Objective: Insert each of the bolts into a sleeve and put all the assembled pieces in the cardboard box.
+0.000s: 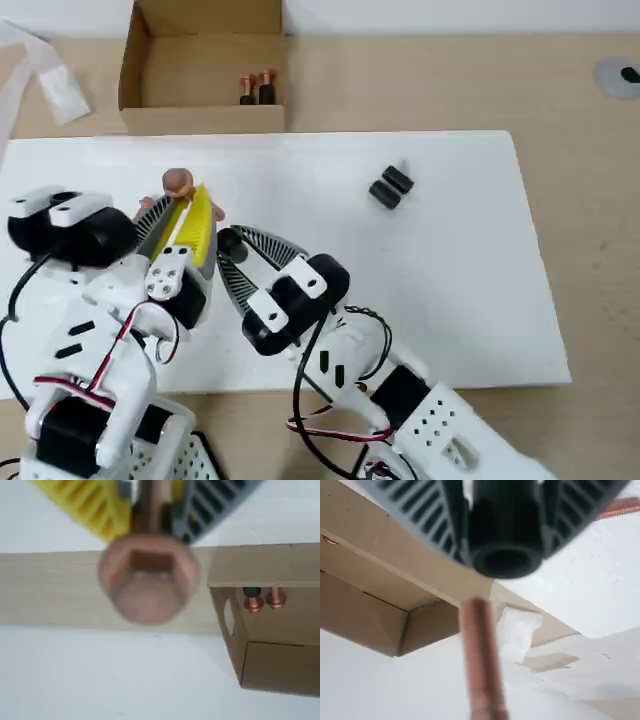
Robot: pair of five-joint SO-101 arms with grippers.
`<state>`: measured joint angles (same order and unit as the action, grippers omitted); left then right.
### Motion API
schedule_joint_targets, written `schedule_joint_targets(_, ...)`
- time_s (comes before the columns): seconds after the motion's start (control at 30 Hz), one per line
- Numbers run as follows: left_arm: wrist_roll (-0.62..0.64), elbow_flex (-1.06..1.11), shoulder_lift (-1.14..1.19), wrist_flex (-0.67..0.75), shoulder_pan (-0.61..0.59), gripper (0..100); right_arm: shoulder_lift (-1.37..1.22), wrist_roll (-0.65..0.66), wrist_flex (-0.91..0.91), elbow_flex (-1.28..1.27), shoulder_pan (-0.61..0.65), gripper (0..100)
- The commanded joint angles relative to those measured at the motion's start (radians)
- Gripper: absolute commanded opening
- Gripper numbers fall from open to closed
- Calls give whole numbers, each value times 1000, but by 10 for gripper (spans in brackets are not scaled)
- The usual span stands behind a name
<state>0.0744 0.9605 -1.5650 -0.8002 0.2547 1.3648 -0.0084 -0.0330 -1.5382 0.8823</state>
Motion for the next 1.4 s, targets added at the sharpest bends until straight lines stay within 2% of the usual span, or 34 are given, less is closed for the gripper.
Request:
schedule_joint_targets(0.0, 17, -63, 4, -2, -17, 5, 27, 3, -29, 4, -18, 9)
schedule_joint_targets(0.23, 69, -75, 5, -11, 35, 5, 24, 3, -28, 2, -18, 9)
schedule_joint_targets(0.57, 61, -187, 10, -163, 37, 5, 21, 3, -28, 2, -18, 9)
schedule_joint_targets(1.2, 66, -187, 12, -199, 41, 6, 27, 3, -28, -18, -18, 9)
schedule_joint_targets(1.37, 66, -210, 12, -250, 109, 6, 27, 3, -28, -18, -18, 9)
